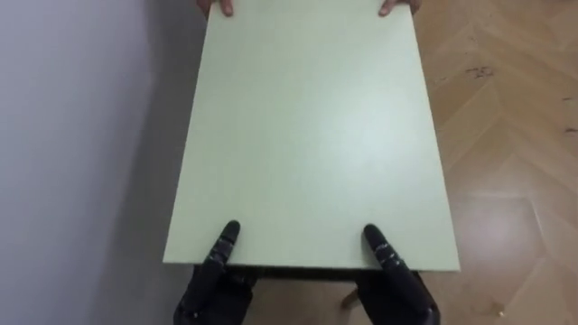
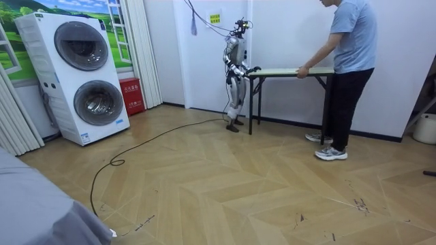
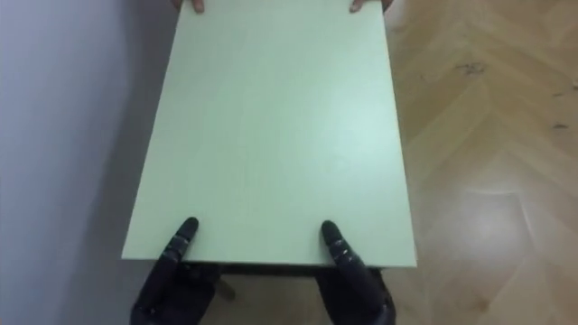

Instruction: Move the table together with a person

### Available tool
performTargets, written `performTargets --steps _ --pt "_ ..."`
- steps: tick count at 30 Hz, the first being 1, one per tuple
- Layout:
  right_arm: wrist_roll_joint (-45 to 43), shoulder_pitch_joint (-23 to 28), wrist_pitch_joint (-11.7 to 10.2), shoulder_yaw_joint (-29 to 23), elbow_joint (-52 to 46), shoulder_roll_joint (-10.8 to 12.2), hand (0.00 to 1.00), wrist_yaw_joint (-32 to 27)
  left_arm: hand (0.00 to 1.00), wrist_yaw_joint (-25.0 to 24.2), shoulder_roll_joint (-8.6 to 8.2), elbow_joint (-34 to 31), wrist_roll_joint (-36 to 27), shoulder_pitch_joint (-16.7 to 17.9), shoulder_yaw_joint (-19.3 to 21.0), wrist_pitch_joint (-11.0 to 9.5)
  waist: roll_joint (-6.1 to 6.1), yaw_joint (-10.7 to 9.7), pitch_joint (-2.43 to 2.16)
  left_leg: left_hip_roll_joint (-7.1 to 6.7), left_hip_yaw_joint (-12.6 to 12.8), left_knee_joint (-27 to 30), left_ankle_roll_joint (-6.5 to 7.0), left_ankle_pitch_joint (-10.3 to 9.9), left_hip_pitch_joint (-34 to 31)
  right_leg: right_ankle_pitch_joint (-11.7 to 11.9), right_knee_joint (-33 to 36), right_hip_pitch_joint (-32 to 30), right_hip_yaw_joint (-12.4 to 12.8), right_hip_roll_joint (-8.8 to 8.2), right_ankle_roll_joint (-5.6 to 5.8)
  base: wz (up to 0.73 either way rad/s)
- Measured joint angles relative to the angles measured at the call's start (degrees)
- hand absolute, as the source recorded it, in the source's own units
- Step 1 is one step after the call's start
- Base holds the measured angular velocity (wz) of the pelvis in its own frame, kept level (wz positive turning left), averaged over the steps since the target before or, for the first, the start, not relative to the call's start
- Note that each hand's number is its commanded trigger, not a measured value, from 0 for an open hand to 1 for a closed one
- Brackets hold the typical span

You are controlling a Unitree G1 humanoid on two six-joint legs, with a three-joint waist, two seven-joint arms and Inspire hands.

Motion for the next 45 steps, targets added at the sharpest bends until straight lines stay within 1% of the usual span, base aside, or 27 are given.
performTargets --steps 1,2,3,5,6,9,11,14,17,22,23,24,26,29,31,33,34,35,36,38,40,41,42,45 --pt "-0.08 0.24 -0.12 0.0 0.05 -0.04 1.0 -0.27 1.0 0.37 -0.08 0.34 0.0 -0.19 -0.25 0.08 0.29 -0.94 -0.06 -0.13 -0.59 -0.06 -0.06 -0.16 0.16 0.15 0.53 0.45 -0.74 -0.31 -0.41 0.69" --pt "-0.15 0.46 -0.09 0.06 0.07 -0.3 1.0 -0.6 1.0 0.93 -0.19 0.41 0.1 -0.24 -0.42 0.09 0.28 -1.02 -0.05 0.31 0.64 -0.82 -0.08 -0.17 1.17 0.07 -0.01 1.86 -1.71 -0.19 -0.39 0.41" --pt "-0.08 0.41 -0.06 0.19 0.16 -0.33 1.0 -1.02 1.0 1.32 -0.2 0.43 0.09 -0.14 -0.51 0.09 0.22 -0.89 -0.02 0.52 2.58 -1.85 -0.09 -0.18 2.08 0.08 -0.08 2.74 -1.66 0.16 -0.39 0.19" --pt "0.4 0.47 0.24 0.22 0.62 -0.46 1.0 -1.16 1.0 1.85 -0.19 0.7 0.25 -0.2 -0.76 0.09 0.08 -1.08 0.04 0.87 3.7 -2.9 -0.08 -0.17 3.6 0.04 -1.0 4.49 -0.9 0.58 -0.33 0.17" --pt "0.42 0.48 0.35 0.18 0.68 -0.46 1.0 -1.16 1.0 1.94 -0.17 0.71 0.47 -0.2 -0.78 0.09 -0.04 -1.47 0.05 0.92 3.78 -2.96 -0.08 -0.17 4.06 -0.05 -1.84 5.24 -0.04 1.02 -0.1 0.18" --pt "0.48 0.51 0.32 0.42 0.67 -0.51 1.0 -1.23 1.0 1.96 -0.02 0.71 0.6 -0.26 -0.82 0.08 -0.11 -1.76 0.08 0.53 3.94 -3.24 -0.08 -0.17 4.65 0.19 -3.32 6.35 1.71 1.3 0.42 0.03" --pt "0.49 0.55 0.34 0.5 0.67 -0.48 1.0 -1.51 1.0 1.96 0.0 0.8 0.95 -0.23 -0.62 0.08 -0.16 -2.06 0.11 0.55 4.26 -4.27 -0.08 -0.17 5.73 0.21 -3.88 7.16 1.76 1.36 0.45 0.0" --pt "0.96 0.87 0.34 0.54 0.67 -0.45 1.0 -1.56 1.0 1.96 0.0 0.8 1.89 -0.25 -0.62 0.08 -0.35 -2.29 0.23 0.63 5.47 -4.84 -0.07 -0.17 6.59 0.21 -4.15 8.16 1.8 1.37 0.46 0.02" --pt "1.72 0.93 0.34 0.8 0.67 -0.71 1.0 -1.54 1.0 1.96 0.1 0.8 2.46 -0.32 -0.65 0.07 -0.52 -2.38 0.33 0.63 5.51 -4.97 -0.07 -0.17 7.47 0.2 -4.15 8.63 2.92 1.4 0.46 0.0" --pt "2.53 1.64 0.33 1.04 0.7 -0.85 1.0 -1.29 1.0 1.6 0.13 0.87 4.08 -0.25 -0.8 -0.09 -0.48 -2.21 0.36 0.67 5.58 -6.11 -0.06 -0.16 8.63 0.1 -4.0 9.21 2.96 1.48 0.62 -0.01" --pt "2.82 1.9 0.33 1.0 0.7 -0.94 1.0 -1.16 1.0 1.55 0.18 0.93 4.13 -0.26 -0.8 -0.09 -0.43 -2.17 0.39 0.94 5.49 -6.2 -0.05 -0.15 9.03 0.06 -3.61 9.27 3.1 1.48 0.68 -0.04" --pt "2.95 2.15 0.34 1.01 0.73 -1.13 1.0 -1.09 1.0 1.24 0.2 1.36 4.13 -0.25 -1.06 -0.1 -0.2 -2.1 0.54 1.2 5.29 -6.51 -0.05 -0.15 9.86 0.01 -2.69 9.3 3.13 1.57 0.76 -0.07" --pt "2.99 2.54 0.37 0.99 0.8 -1.2 1.0 -0.94 1.0 0.83 0.22 1.89 4.13 -0.09 -1.11 -0.11 0.06 -2.04 0.78 1.28 5.57 -6.69 -0.05 -0.15 10.55 0.01 -2.4 9.98 3.18 1.61 0.76 0.0" --pt "3.02 2.77 0.37 0.97 0.85 -1.19 1.0 -0.52 1.0 -0.75 0.21 3.02 4.2 -0.27 -1.07 -0.66 -0.12 -1.98 0.84 1.38 6.0 -6.77 -0.05 -0.15 10.75 0.0 -2.68 10.18 3.23 1.69 0.77 0.0" --pt "3.02 2.77 0.4 0.97 0.91 -1.19 1.0 -0.52 1.0 -1.1 0.21 3.52 4.2 -0.5 -1.09 -0.8 -0.15 -1.83 0.83 1.44 6.12 -6.82 -0.05 -0.15 10.94 -0.01 -2.58 10.18 3.27 1.75 0.79 -0.06" --pt "3.06 2.82 0.44 0.97 1.11 -1.12 1.0 -0.48 1.0 -1.61 0.2 4.11 4.19 -0.69 -1.05 -0.84 -0.36 -0.93 0.78 1.49 6.45 -7.04 -0.05 -0.15 11.25 -0.03 -2.58 10.22 3.78 1.9 0.82 -0.11" --pt "3.1 2.82 0.44 0.97 1.34 -1.05 1.0 -0.39 1.0 -1.85 0.2 4.46 4.19 -0.82 -1.03 -0.86 -0.42 -0.87 0.78 1.55 6.45 -7.07 -0.05 -0.15 11.44 -0.03 -2.52 10.37 3.77 1.95 0.82 0.0" --pt "3.33 2.87 0.6 0.96 1.78 -0.98 1.0 -0.38 1.0 -2.18 0.2 5.21 4.19 -1.13 -1.03 -0.87 -0.56 -0.81 0.72 1.65 6.46 -7.07 -0.05 -0.15 11.71 -0.04 -2.43 10.79 3.82 2.02 0.83 0.05" --pt "3.63 2.86 0.9 0.85 2.35 -0.98 1.0 -0.28 1.0 -2.32 0.2 5.84 4.21 -1.39 -1.13 -0.88 -0.83 -0.86 0.43 1.69 6.5 -7.08 -0.05 -0.15 12.06 -0.04 -2.43 11.02 3.75 2.06 0.84 0.05" --pt "3.84 2.72 0.94 0.66 2.98 -0.89 1.0 0.11 1.0 -2.77 0.2 6.59 4.46 -1.85 -1.2 -0.92 -0.98 -0.7 0.35 1.67 6.54 -7.09 -0.05 -0.15 12.1 -0.04 -2.74 11.4 3.73 2.09 0.84 0.04" --pt "3.83 2.66 0.95 0.58 3.39 -0.83 1.0 0.23 1.0 -3.56 0.2 7.82 4.46 -2.3 -1.19 -0.93 -0.98 -0.64 0.33 1.48 7.15 -7.15 -0.05 -0.15 12.35 -0.04 -3.07 11.96 3.84 2.07 0.84 0.04" --pt "3.84 2.53 0.95 0.52 3.84 -0.82 1.0 0.36 1.0 -4.44 0.2 8.95 4.46 -2.74 -1.16 -0.96 -1.03 -0.54 0.18 1.48 7.29 -7.15 -0.05 -0.15 12.42 -0.04 -3.22 12.12 3.98 2.08 0.84 0.0" --pt "3.88 2.48 0.97 0.35 4.0 -0.82 1.0 0.44 1.0 -5.56 0.21 10.13 4.63 -2.97 -1.15 -0.99 -1.04 -0.47 0.15 1.53 7.27 -7.15 -0.05 -0.15 12.46 -0.04 -3.44 12.25 4.18 2.08 0.84 0.0" --pt "3.8 2.45 0.97 0.34 4.16 -0.82 1.0 0.53 1.0 -6.5 0.21 11.09 4.88 -3.11 -1.03 -1.19 -0.89 -0.36 0.03 1.43 7.27 -7.15 -0.05 -0.15 12.61 -0.04 -4.3 12.79 4.45 2.08 0.84 0.0"
